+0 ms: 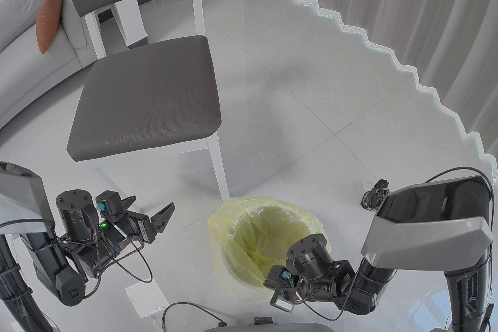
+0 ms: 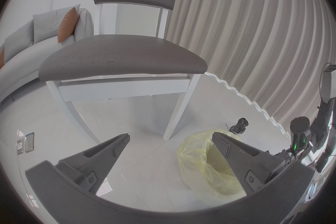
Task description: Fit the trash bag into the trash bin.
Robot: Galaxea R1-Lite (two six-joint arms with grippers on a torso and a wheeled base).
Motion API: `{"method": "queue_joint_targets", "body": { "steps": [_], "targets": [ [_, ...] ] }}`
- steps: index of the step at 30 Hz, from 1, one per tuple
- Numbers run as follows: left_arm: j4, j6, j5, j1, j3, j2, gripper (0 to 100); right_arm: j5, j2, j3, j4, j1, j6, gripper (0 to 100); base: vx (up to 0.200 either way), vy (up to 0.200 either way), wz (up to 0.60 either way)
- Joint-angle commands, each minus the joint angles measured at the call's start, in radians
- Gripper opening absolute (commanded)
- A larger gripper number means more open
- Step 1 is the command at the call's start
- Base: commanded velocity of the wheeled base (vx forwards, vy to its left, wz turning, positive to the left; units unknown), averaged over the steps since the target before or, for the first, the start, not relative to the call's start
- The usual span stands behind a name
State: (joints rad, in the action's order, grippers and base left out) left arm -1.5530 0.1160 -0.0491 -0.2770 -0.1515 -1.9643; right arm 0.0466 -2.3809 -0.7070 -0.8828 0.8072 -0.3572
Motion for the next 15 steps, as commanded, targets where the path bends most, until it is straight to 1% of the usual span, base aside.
{"method": "queue_joint_targets", "body": {
  "steps": [1,6,10,15],
  "targets": [
    [-0.018,0.001,-0.003,0.015,0.020,0.024,100,0.002,0.002,0.031,-0.002,0.055,0.011,0,0.000,0.000,0.00],
    [-0.018,0.002,-0.003,0.016,0.020,0.031,100,0.002,-0.011,0.020,-0.001,0.084,0.034,0,0.000,0.000,0.00],
    [-0.018,0.013,-0.003,0.022,0.020,0.031,100,0.002,-0.054,0.018,-0.002,0.084,0.037,0,0.000,0.000,0.00],
    [-0.018,0.021,-0.005,0.029,0.018,0.030,100,0.002,-0.043,0.031,-0.012,0.087,0.037,0,0.000,0.000,0.00]
  ]
}}
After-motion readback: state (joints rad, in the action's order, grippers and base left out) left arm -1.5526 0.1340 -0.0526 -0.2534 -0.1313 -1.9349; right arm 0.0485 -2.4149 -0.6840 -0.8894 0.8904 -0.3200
